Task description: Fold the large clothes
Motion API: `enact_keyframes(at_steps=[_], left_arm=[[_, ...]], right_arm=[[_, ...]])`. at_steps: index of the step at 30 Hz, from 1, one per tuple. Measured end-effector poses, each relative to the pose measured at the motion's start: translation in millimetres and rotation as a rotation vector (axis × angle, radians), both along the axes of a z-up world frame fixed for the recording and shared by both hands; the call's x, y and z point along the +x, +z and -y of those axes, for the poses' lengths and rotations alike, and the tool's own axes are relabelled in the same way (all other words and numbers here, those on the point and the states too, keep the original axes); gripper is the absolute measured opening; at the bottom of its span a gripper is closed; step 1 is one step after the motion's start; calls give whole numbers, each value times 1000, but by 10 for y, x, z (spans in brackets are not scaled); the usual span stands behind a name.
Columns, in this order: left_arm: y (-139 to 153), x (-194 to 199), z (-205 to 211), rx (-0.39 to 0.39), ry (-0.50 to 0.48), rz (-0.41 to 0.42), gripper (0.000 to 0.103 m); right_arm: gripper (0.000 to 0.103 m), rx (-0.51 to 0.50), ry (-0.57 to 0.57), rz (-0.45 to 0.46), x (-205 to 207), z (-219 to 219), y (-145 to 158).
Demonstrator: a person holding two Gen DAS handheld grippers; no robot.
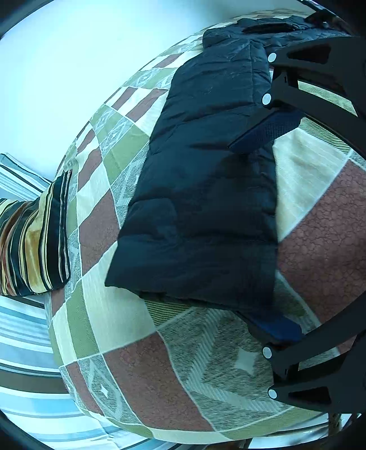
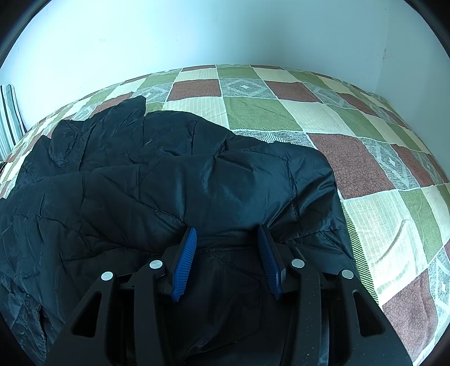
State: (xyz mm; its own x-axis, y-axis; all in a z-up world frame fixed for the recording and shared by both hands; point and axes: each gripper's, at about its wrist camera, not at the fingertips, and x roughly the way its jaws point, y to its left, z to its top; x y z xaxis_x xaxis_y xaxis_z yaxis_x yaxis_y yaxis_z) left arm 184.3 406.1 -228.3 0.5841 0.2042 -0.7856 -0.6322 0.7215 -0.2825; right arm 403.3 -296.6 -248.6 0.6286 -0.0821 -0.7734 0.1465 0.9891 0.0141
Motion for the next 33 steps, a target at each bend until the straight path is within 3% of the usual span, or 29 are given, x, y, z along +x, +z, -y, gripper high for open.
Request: enact_keyframes(at_steps=[2, 4, 7, 8, 9, 11, 18, 24, 27, 33], left_arm=[[-3, 7, -56, 13, 49, -1, 84], [7, 26, -102, 4, 77, 8, 77], [14, 13, -147, -10, 103, 15, 51], [16, -1, -148, -12, 106, 18, 37], [15, -14, -151, -12, 109, 16, 33], [19, -42, -159, -10, 120, 10, 14], [187, -33, -44, 33, 87, -4, 7], [697, 126, 404, 87, -42, 92, 7], [1061, 350, 867, 124, -167, 170, 6], [1424, 913, 2004, 151, -448, 248, 6]], right_arm=[[46, 0, 0, 0, -1, 0, 0], [46, -1, -1, 1, 0, -10, 2], [46, -2, -2, 1, 1, -11, 3], [46, -2, -2, 1, 0, -10, 3], [46, -2, -2, 1, 2, -10, 3], [46, -3, -2, 2, 4, -13, 9], [46, -2, -3, 3, 5, -12, 9], [46, -1, -4, 4, 3, -10, 12], [46, 3, -4, 6, 10, -1, 18], [46, 9, -3, 10, 4, 9, 15]])
